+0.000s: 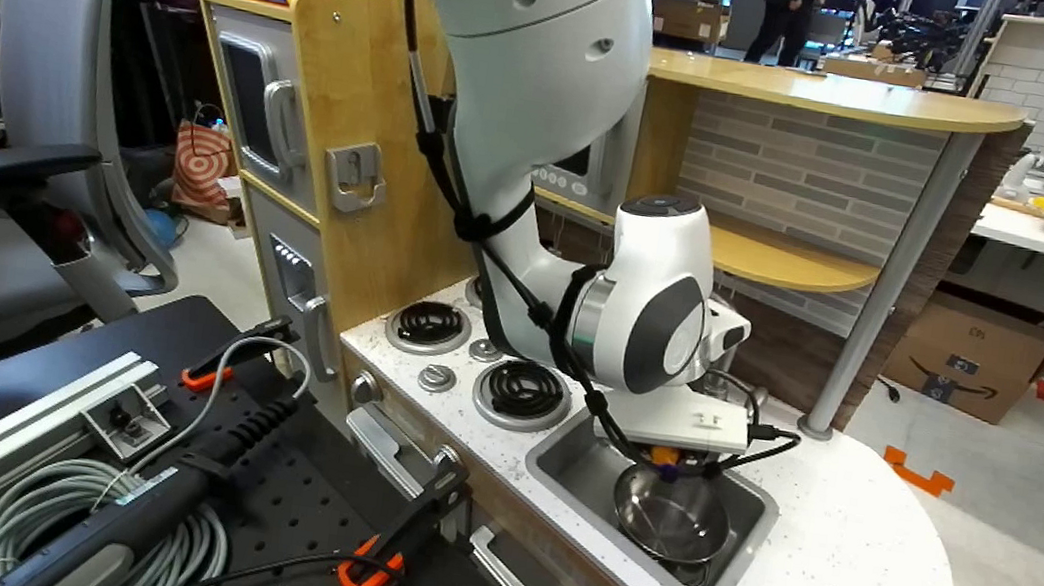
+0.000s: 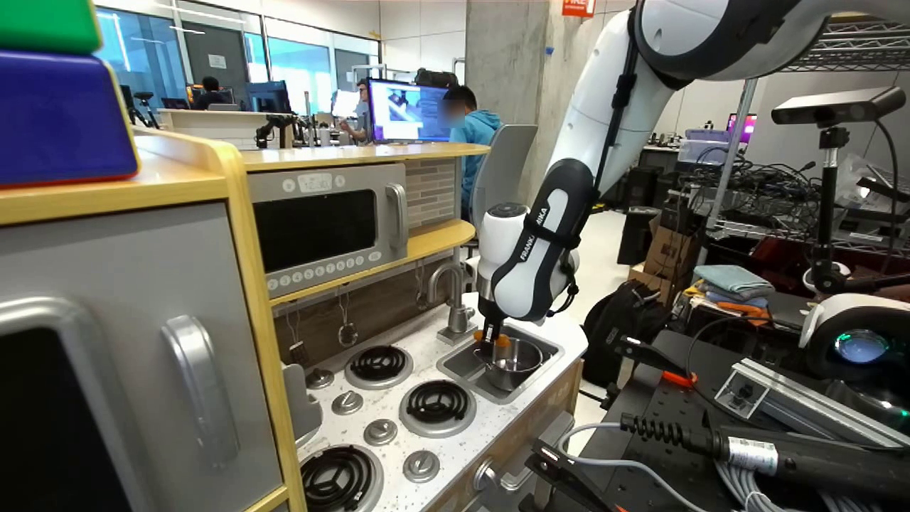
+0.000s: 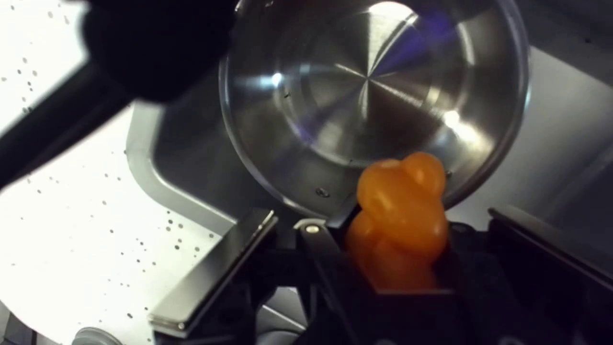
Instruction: Take the doughnut from the stove and place it in the pot
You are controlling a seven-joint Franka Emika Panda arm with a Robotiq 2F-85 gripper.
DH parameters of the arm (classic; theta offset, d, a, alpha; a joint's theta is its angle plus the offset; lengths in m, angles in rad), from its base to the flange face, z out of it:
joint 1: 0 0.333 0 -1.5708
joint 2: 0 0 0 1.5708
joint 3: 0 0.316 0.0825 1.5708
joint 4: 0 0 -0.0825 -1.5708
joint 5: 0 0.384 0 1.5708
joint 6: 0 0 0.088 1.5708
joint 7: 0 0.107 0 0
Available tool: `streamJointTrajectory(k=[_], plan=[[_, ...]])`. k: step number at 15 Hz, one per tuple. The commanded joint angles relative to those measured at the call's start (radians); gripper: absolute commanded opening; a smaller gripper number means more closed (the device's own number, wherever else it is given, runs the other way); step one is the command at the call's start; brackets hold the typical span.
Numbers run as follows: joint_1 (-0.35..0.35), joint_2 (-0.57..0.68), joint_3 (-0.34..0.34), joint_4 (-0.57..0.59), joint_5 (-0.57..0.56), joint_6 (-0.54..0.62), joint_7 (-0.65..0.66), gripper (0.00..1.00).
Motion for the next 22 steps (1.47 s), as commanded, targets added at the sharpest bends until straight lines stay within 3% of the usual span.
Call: streamJointTrajectory(k=[1,11,12,14,22], plan=[[-0.014,-0.031,0.014,-0.078,0.018,0.022,-0.005,0.02],[-0.082,-0.026,0.007,-0.119,0.051,0.01,0.013,0.02],[-0.082,-0.025,0.007,-0.118,0.053,0.008,0.013,0.34],[-0.084,-0.025,0.014,-0.12,0.056,0.008,0.008,0.4],[-0.106,-0.14,0.099,-0.252,0.042,0.047,-0.031,0.99]])
